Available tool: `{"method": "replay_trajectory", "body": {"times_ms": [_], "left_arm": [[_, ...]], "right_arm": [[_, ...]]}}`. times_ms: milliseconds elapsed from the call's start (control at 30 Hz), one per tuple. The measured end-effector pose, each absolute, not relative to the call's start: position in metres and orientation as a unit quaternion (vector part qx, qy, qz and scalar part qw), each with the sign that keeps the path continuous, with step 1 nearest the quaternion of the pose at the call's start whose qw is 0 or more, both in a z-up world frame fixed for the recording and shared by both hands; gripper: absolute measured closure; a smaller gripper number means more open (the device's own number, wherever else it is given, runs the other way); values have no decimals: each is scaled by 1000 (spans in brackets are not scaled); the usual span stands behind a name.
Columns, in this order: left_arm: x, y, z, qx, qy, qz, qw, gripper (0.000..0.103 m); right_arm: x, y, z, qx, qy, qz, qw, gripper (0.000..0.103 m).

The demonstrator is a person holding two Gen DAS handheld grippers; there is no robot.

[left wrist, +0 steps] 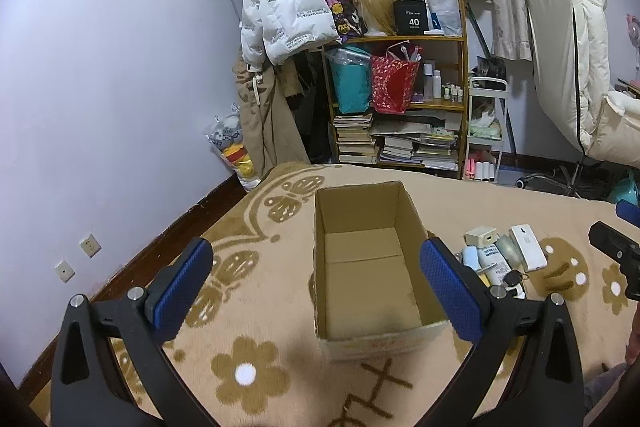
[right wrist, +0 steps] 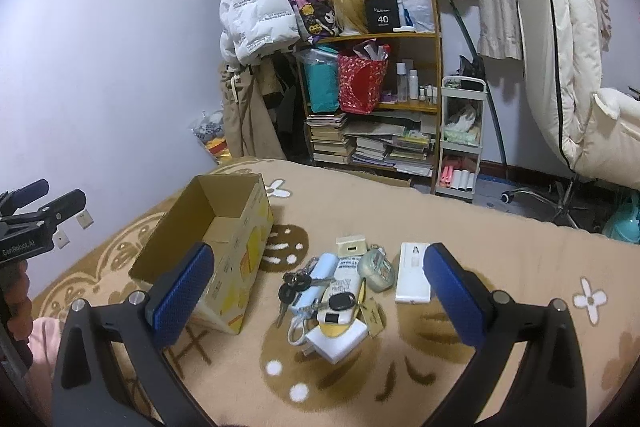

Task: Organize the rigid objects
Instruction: 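Clamp the box wall with the left gripper while the right gripper reaches the car keys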

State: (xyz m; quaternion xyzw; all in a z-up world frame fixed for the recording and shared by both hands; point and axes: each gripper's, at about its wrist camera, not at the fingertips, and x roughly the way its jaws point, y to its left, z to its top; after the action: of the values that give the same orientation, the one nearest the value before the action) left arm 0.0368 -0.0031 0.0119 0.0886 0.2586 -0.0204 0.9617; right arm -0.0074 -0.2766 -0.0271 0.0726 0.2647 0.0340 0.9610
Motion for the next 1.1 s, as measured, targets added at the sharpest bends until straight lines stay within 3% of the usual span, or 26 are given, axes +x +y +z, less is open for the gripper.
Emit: {"method": "replay_trajectory", "body": {"times_ms": [667,900,1100], "left_arm": [[144,4,-30,73,349,-36,934,1],[162,6,-61,75,390,-30,917,6],[173,16,-87,67,411,-8,909,6]], "right_arm": [[73,-270,-59,64,364,35,929,0],[87,-284,-86,107,399,31,910,0],[96,-292,-113,133,437,26,889,6]]}}
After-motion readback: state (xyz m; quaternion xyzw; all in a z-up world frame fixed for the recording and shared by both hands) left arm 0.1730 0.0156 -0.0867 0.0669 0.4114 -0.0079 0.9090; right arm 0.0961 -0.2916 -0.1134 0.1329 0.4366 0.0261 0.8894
